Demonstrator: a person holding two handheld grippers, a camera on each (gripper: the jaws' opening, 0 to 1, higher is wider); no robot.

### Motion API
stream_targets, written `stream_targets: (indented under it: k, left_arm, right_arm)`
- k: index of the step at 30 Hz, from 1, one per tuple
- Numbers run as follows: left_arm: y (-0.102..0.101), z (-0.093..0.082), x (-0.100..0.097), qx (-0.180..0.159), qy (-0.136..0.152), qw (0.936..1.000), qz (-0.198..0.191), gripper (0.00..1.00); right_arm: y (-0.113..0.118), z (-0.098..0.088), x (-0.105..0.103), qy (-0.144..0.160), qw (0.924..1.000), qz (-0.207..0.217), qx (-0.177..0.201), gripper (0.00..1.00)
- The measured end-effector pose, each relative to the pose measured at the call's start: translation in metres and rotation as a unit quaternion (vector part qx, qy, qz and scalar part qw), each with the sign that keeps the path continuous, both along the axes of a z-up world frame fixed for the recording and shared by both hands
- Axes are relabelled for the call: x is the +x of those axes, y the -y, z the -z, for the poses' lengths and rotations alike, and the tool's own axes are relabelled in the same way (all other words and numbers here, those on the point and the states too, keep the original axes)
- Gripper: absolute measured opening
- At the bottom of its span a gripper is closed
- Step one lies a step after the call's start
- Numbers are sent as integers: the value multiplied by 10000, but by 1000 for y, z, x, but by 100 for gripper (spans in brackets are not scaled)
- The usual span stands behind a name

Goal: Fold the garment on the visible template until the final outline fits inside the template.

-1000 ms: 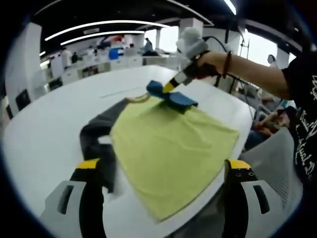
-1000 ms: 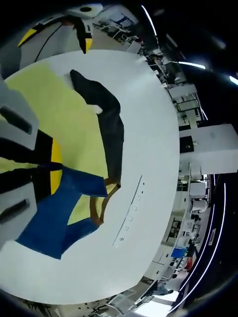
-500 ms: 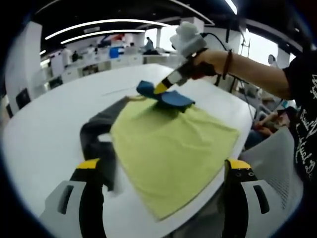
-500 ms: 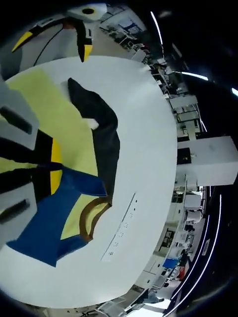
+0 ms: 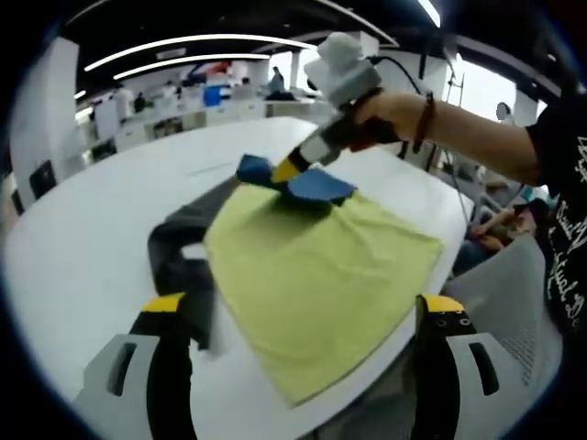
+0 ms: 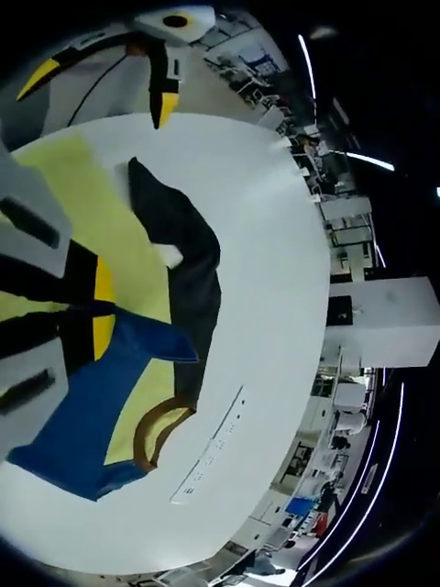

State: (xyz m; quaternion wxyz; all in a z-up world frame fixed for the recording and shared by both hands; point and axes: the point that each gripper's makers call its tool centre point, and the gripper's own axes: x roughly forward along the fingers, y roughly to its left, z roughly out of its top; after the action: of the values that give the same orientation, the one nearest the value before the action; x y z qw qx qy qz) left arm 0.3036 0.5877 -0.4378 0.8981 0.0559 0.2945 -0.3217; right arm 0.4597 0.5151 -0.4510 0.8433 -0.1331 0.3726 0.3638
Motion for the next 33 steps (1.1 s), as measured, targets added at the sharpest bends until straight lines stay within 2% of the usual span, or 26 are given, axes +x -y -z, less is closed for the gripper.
stream_targets:
  k: [11, 20, 28, 30, 33]
  left_arm:
    - [-3, 1, -1, 12, -14, 10000, -35, 99]
    - [-8, 5, -1, -6, -64, 9999, -114, 98]
    - [-8, 7, -1, 15, -96, 9999, -117, 98]
    - [-8, 6, 0, 15, -83, 9999, -119, 98]
    - [-9, 5, 1, 16, -56, 9999, -132, 99]
  right_arm:
    - [-6, 16, -4, 6, 9997, -148, -180, 0]
    - [-11, 46, -1, -45, 9997, -97, -197, 0]
    - [-22, 65, -13, -386, 9990, -218, 61, 1]
    - [-25, 63, -17, -508, 9982, -200, 263, 2]
    - [-23, 59, -18, -547, 9977, -223, 318, 4]
